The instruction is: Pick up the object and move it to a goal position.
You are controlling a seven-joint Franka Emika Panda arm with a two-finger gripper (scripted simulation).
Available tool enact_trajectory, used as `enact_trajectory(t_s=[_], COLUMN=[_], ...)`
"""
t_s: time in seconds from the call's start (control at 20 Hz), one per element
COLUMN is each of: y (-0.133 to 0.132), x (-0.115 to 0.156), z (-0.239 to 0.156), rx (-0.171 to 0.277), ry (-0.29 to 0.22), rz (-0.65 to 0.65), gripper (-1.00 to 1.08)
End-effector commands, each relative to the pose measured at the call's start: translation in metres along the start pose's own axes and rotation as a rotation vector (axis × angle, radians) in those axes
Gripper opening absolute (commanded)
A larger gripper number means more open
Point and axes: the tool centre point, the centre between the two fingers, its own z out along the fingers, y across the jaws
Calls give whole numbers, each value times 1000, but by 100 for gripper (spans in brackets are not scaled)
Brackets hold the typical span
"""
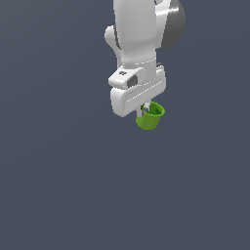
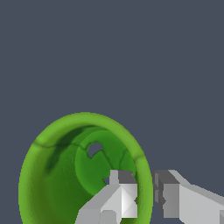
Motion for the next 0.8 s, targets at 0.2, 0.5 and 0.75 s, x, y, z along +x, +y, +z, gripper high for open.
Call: enact_trajectory(t_s=[0.2,0.5,0.75], y=[-7,-11,-12], x=[18,32,41], z=[-72,-129,-161], rx=[-1,-1,-1], ry=[1,2,2], rz=[0,1,1], gripper=[-100,-100,-100])
